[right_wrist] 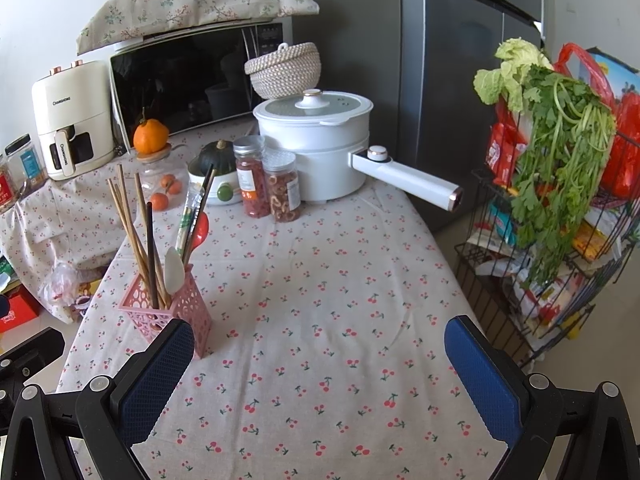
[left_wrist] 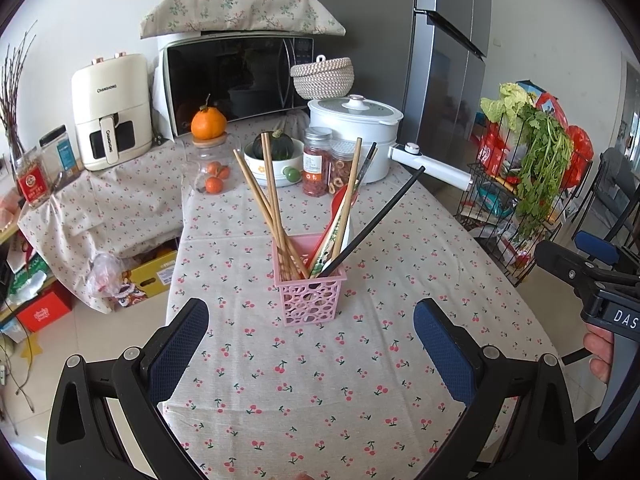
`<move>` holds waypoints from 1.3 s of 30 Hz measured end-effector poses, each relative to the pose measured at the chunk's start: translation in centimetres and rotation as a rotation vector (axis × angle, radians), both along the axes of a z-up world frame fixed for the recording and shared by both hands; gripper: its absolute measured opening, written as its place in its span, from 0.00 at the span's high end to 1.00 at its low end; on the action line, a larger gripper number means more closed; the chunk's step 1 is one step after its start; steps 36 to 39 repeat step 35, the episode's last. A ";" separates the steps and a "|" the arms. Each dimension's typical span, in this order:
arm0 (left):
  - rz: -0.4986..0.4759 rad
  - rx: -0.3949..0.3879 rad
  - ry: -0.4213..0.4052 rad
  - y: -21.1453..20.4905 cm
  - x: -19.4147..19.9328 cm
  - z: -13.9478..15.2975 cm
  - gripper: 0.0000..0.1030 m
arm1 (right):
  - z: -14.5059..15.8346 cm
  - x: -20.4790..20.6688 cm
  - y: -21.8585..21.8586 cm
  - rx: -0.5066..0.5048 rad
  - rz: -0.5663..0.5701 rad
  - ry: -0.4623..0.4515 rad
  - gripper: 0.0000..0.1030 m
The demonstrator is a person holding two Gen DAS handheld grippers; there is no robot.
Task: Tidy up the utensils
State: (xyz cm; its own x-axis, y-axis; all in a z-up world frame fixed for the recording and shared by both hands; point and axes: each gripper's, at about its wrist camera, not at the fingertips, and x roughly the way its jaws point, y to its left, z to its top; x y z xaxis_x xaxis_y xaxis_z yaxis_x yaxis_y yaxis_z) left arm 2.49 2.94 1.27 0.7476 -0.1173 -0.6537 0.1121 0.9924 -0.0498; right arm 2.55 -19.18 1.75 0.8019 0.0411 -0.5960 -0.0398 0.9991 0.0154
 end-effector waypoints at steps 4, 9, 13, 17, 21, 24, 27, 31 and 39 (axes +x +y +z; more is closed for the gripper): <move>-0.001 -0.002 0.002 0.2 0.0 0.1 0.00 | 0.0 0.0 0.2 0.001 0.002 0.003 0.00; -0.010 -0.011 0.007 0.3 0.1 0.1 0.00 | 0.0 0.1 0.2 0.001 0.002 0.006 0.00; -0.014 -0.013 0.014 0.3 0.1 0.1 0.00 | 0.0 0.1 0.3 0.001 0.002 0.007 0.00; -0.012 0.007 0.010 -0.1 0.0 0.3 0.00 | 0.0 0.0 0.3 0.001 0.001 0.007 0.00; -0.012 0.016 -0.005 -0.4 -0.3 0.5 0.00 | -0.1 0.1 0.2 0.002 0.003 0.010 0.00; -0.016 -0.001 0.004 -0.4 -0.2 0.3 0.00 | -0.3 0.1 0.2 0.005 0.003 0.014 0.00; -0.013 -0.002 0.006 -0.2 0.0 0.0 0.00 | -0.6 0.3 0.1 0.008 0.001 0.019 0.00; -0.009 -0.054 0.034 0.6 0.9 -1.0 0.00 | -1.3 1.0 -0.3 0.016 -0.011 0.035 0.00; 0.000 -0.070 0.085 1.0 2.1 -2.5 0.00 | -2.6 2.3 -0.4 0.039 -0.012 0.085 0.00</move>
